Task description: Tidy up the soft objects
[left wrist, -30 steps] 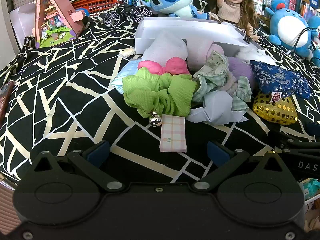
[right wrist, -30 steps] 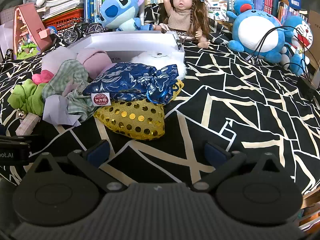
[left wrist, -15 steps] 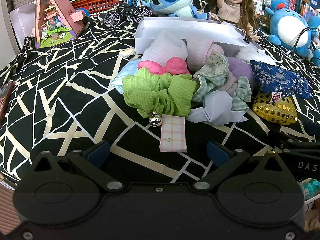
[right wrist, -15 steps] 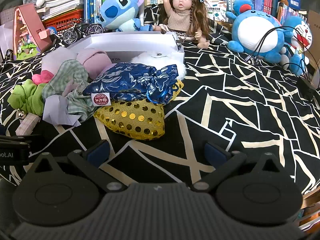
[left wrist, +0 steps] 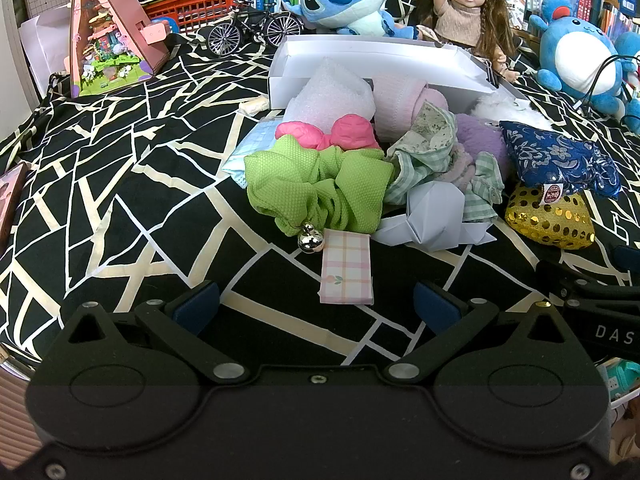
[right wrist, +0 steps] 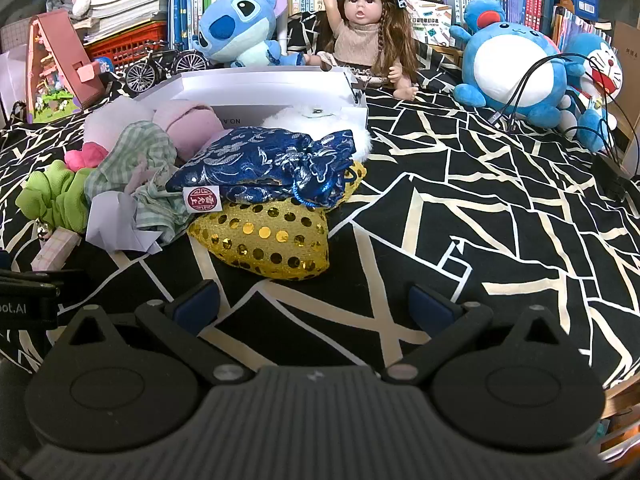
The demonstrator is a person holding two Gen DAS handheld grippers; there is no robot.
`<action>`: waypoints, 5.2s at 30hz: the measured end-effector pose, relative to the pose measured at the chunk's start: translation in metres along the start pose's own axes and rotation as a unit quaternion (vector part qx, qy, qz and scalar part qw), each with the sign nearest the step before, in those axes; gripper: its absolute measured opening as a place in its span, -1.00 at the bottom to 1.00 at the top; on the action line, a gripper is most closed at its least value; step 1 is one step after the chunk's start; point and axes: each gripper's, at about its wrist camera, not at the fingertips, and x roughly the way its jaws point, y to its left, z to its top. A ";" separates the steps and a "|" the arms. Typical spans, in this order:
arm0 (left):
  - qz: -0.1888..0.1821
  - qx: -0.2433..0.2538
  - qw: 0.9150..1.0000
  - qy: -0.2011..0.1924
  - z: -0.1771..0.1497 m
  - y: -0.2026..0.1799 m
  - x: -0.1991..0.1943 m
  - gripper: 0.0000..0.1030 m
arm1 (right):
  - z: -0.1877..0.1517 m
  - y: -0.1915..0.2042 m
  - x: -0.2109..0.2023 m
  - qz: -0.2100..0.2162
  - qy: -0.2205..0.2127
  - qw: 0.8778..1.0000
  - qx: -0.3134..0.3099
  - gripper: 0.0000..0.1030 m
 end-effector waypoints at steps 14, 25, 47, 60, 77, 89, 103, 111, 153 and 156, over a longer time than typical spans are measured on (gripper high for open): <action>-0.010 0.008 1.000 -0.017 -0.003 0.002 0.000 1.00 | -0.013 -0.004 -0.001 0.010 -0.044 0.999 -0.001 1.00; -0.023 0.004 0.999 -0.025 0.000 0.007 -0.007 0.91 | -0.014 -0.003 -0.010 0.052 -0.072 0.996 -0.011 1.00; -0.074 -0.023 0.997 -0.029 0.002 0.011 -0.018 -0.54 | 0.016 0.017 0.008 0.056 -0.082 0.994 -0.036 0.40; -0.103 -0.013 0.993 -0.051 0.005 0.003 -0.032 -0.54 | 0.012 -0.008 -0.024 0.066 -0.070 0.995 -0.026 0.15; -0.114 -0.012 0.990 -0.076 0.021 0.007 -0.040 -0.54 | 0.023 -0.047 -0.030 -0.029 -0.088 0.995 -0.020 0.15; -0.111 -0.021 0.989 -0.096 0.044 0.017 -0.041 -0.54 | 0.029 -0.082 -0.022 -0.071 -0.082 0.994 0.014 0.15; -0.150 -0.029 0.981 -0.116 0.117 0.027 -0.033 -0.54 | 0.093 -0.073 -0.032 0.021 -0.138 0.990 0.004 0.15; -0.183 -0.045 0.975 -0.115 0.181 0.018 -0.007 -0.54 | 0.145 -0.057 -0.014 0.112 -0.141 0.983 -0.034 0.16; -0.154 -0.054 0.985 0.047 0.238 -0.033 0.181 -0.54 | 0.180 -0.002 0.168 0.157 0.033 0.984 -0.072 0.20; -0.153 -0.054 0.986 0.049 0.238 -0.033 0.182 -0.54 | 0.179 -0.003 0.170 0.161 0.035 0.984 -0.065 0.22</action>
